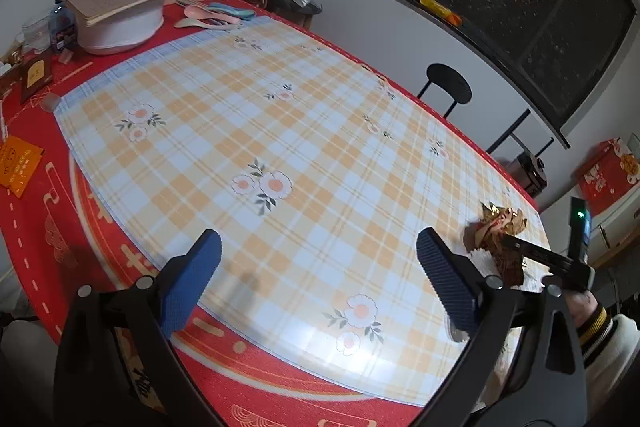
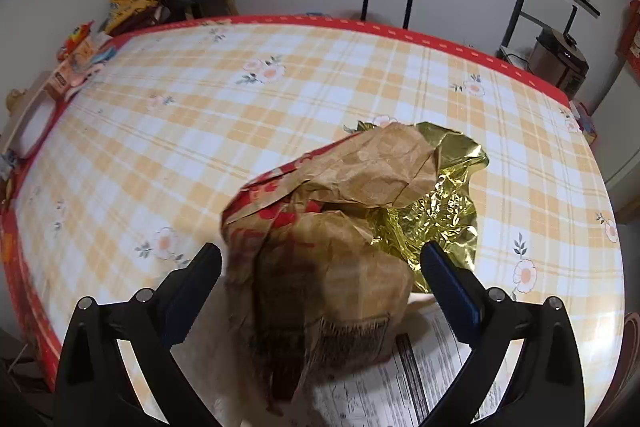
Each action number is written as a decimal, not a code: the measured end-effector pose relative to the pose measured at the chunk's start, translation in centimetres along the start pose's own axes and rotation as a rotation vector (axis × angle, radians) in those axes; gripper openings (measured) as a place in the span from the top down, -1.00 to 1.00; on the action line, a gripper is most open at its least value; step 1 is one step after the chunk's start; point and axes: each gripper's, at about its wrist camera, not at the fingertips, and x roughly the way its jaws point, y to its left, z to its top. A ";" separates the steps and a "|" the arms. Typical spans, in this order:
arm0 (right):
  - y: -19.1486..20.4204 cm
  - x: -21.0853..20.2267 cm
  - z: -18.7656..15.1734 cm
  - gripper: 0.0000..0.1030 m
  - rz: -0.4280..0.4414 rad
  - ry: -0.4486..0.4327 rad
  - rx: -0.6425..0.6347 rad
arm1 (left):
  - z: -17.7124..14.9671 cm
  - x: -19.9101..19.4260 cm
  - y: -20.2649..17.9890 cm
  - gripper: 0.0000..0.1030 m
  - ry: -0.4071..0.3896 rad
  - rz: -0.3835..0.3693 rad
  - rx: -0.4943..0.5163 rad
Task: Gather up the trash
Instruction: 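Grasp the brown paper food bag with the right tool and lift it, then grasp the white foam net with the left tool while the right tool holds the paper bag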
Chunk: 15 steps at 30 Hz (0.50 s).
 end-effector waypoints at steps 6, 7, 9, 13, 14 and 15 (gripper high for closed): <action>0.0 0.8 -0.5 -0.89 0.028 0.028 0.018 | -0.7 0.6 -1.3 -0.87 0.025 -0.023 0.012; -0.1 0.8 -0.6 -0.89 0.031 0.031 0.024 | -0.8 0.7 -1.5 -0.87 0.028 -0.027 0.015; -0.2 0.7 -0.7 -0.88 0.040 0.036 0.032 | -1.0 0.8 -2.2 -0.87 0.033 -0.038 0.026; 0.0 0.2 -1.2 -0.73 0.077 0.044 0.025 | -1.1 0.8 -3.2 -0.87 0.038 -0.056 0.042; 0.0 0.0 -1.4 -0.71 0.083 0.044 0.024 | -1.2 0.8 -3.5 -0.87 0.039 -0.060 0.045; 0.1 -0.1 -1.7 -0.68 0.090 0.044 0.026 | -1.2 0.8 -3.6 -0.87 0.040 -0.064 0.047</action>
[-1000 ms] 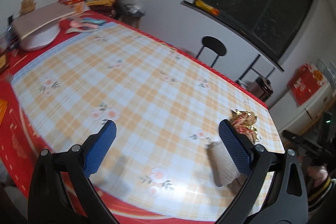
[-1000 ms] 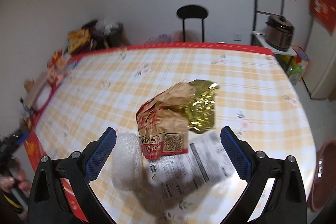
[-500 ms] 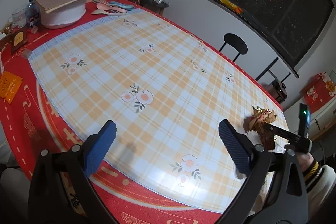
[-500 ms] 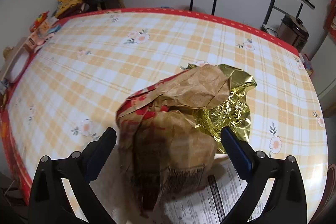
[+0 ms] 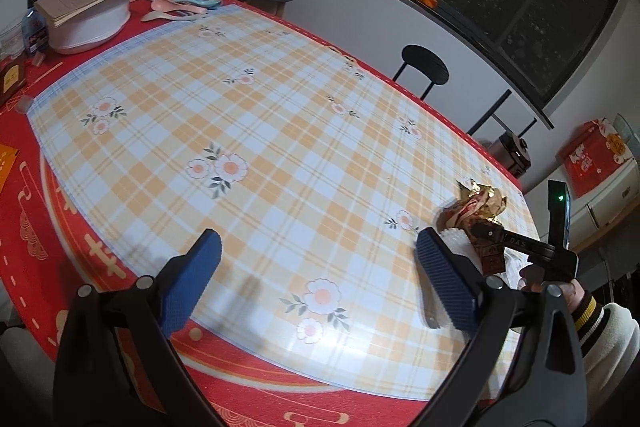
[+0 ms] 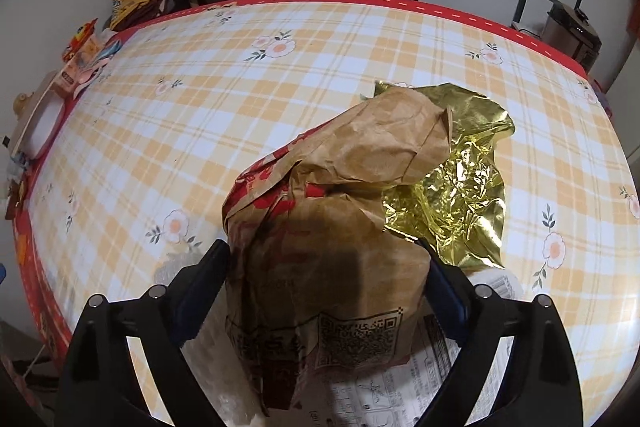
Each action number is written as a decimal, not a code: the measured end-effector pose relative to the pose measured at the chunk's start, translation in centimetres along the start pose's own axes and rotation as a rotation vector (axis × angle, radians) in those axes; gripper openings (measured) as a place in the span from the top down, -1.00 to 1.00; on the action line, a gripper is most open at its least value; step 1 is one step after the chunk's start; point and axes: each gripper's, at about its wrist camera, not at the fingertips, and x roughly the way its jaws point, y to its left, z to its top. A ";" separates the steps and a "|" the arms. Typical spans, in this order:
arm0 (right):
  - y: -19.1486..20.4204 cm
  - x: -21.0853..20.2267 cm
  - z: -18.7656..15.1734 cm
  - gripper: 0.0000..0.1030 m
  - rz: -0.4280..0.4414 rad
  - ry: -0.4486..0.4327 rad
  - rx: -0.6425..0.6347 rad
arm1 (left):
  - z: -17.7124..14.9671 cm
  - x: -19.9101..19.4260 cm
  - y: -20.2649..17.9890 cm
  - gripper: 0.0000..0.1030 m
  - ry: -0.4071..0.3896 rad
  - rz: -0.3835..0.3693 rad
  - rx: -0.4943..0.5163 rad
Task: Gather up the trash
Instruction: 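Grasp the white foam net with the left tool while the right tool holds the paper bag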
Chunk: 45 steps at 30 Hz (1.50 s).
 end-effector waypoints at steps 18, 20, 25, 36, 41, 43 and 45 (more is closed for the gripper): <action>-0.5 -6.8 -3.6 -0.44 0.125 -0.116 0.078 | -1.7 1.0 -4.1 -0.87 0.050 -0.089 0.062; -0.9 -7.9 -4.0 -0.45 0.132 -0.135 0.095 | -1.9 1.4 -4.8 -0.87 0.062 -0.104 0.073; -2.7 -10.7 -5.5 -0.45 0.122 -0.173 0.142 | -2.4 2.9 -7.3 -0.87 0.098 -0.154 0.113; -8.8 -15.8 -10.2 -0.45 0.035 -0.213 0.285 | -4.4 8.3 -14.0 -0.87 0.212 -0.250 0.220; -11.1 -17.8 -12.9 -0.45 -0.031 -0.214 0.336 | -6.4 12.1 -15.6 -0.86 0.279 -0.226 0.215; -11.9 -18.4 -13.9 -0.45 -0.050 -0.212 0.352 | -7.1 13.2 -15.9 -0.86 0.286 -0.209 0.217; -12.4 -19.0 -14.7 -0.45 -0.063 -0.210 0.364 | -7.6 14.2 -16.1 -0.86 0.296 -0.190 0.220</action>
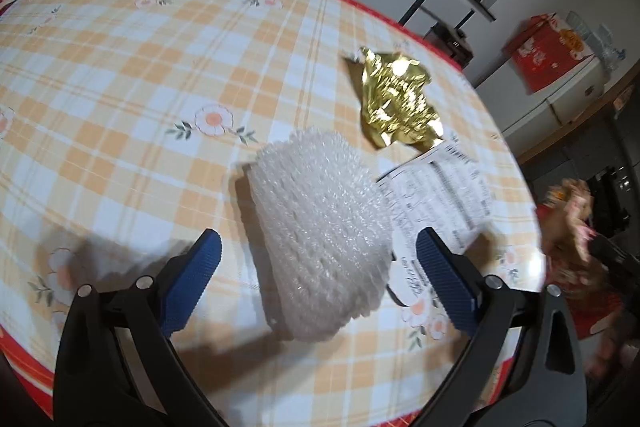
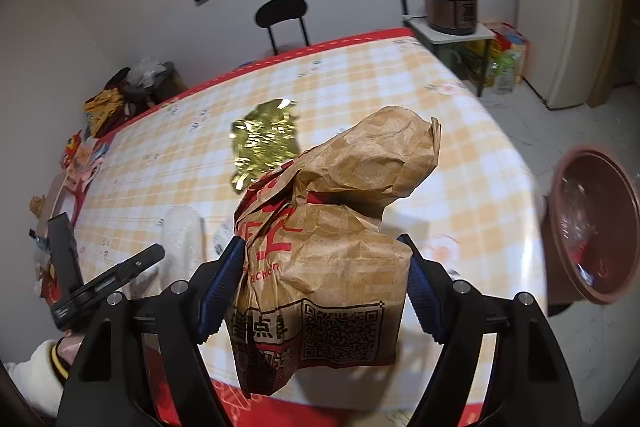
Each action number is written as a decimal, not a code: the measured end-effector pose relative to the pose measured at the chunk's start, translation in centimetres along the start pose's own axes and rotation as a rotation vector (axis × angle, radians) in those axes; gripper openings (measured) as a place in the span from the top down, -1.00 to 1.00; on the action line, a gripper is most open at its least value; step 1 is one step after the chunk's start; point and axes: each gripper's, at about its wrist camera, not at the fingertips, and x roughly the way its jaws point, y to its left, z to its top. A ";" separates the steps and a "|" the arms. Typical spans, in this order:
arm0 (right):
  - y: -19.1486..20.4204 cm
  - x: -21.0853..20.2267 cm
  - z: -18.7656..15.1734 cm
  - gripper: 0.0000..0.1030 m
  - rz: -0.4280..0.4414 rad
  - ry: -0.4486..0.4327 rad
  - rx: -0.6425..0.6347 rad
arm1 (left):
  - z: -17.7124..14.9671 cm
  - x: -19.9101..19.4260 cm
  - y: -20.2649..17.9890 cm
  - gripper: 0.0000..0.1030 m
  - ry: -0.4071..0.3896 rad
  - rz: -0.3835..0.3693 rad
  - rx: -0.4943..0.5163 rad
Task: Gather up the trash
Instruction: 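Grasp the white foam net with the left tool while the right tool holds the paper bag, then drop the paper bag into the brown bin with the right tool while the left tool carries the foam net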
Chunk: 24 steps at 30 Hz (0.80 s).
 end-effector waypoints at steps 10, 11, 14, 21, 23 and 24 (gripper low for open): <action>-2.6 -2.2 -1.1 -0.45 -0.025 -0.001 0.022 | -0.3 1.7 0.0 0.00 0.007 0.035 -0.021; -2.7 -2.3 -1.0 -0.45 -0.022 -0.005 0.023 | -0.2 1.4 0.0 0.04 -0.005 0.035 -0.026; -3.0 -2.6 -0.6 -0.45 -0.009 -0.016 0.024 | 0.3 -0.4 -0.2 0.09 -0.053 0.033 -0.041; -4.1 -3.7 0.1 -0.45 0.023 -0.046 0.028 | 1.0 -4.7 -2.0 0.09 -0.142 0.014 -0.033; -4.9 -4.2 0.4 -0.45 0.027 -0.059 0.035 | 1.1 -5.8 -2.9 0.09 -0.163 0.008 -0.023; -5.3 -4.5 0.5 -0.45 0.027 -0.066 0.039 | 1.1 -6.2 -3.4 0.08 -0.172 0.006 -0.015</action>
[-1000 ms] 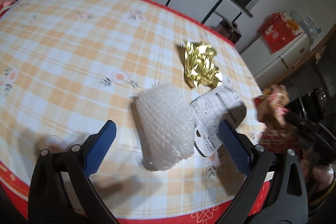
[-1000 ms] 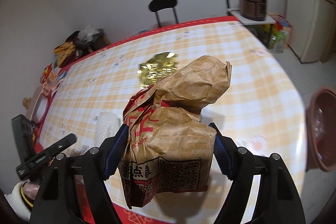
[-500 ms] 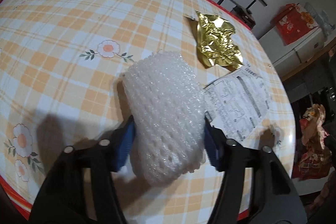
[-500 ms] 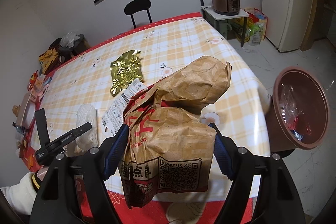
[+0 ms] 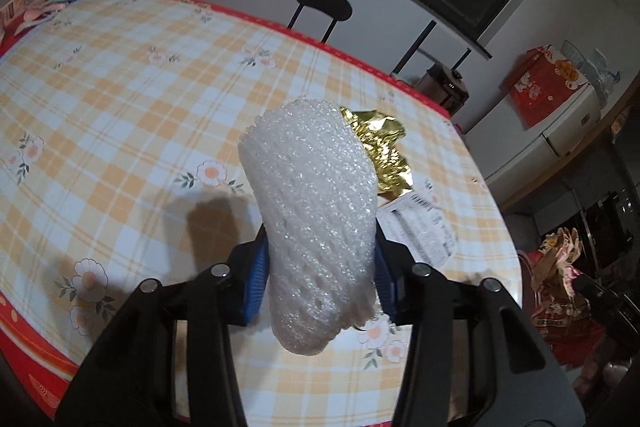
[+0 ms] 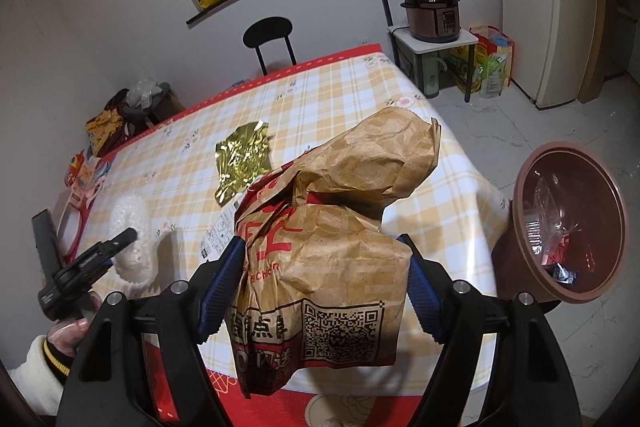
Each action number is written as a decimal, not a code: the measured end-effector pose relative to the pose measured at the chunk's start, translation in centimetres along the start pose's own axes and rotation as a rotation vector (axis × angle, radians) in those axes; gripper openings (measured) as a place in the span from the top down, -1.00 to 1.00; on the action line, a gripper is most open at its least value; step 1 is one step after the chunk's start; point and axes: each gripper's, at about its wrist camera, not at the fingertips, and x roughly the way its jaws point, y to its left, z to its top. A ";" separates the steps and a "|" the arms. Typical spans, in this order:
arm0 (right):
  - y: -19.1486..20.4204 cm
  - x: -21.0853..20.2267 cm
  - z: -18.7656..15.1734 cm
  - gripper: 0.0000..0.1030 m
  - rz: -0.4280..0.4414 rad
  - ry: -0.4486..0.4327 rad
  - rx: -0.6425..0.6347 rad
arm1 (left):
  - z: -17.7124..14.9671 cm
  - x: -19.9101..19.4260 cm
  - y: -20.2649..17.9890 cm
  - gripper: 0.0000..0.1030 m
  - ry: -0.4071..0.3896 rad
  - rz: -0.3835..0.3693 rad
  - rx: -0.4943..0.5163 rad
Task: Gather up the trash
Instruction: 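Drop the paper bag into the brown bin with the right tool while the left tool carries the foam net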
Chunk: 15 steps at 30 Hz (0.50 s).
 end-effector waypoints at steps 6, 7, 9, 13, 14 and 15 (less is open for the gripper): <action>-3.6 -1.2 0.6 -0.45 -0.009 -0.037 0.052 | 0.2 -1.8 -3.8 0.08 -0.033 -0.031 0.044; -4.1 -1.3 0.7 -0.45 -0.010 -0.042 0.061 | 0.2 -1.9 -4.6 0.08 -0.033 -0.038 0.054; -6.0 -1.8 0.7 -0.45 -0.016 -0.057 0.088 | 0.3 -2.0 -6.0 0.08 -0.034 -0.045 0.075; -10.1 -2.7 0.7 -0.45 -0.037 -0.086 0.152 | 0.4 -2.2 -9.1 0.08 -0.039 -0.054 0.117; -10.8 -2.9 0.6 -0.45 -0.043 -0.092 0.164 | 0.4 -2.2 -9.7 0.08 -0.040 -0.056 0.124; -11.9 -3.0 0.7 -0.45 -0.050 -0.097 0.180 | 0.4 -2.2 -10.6 0.08 -0.042 -0.059 0.135</action>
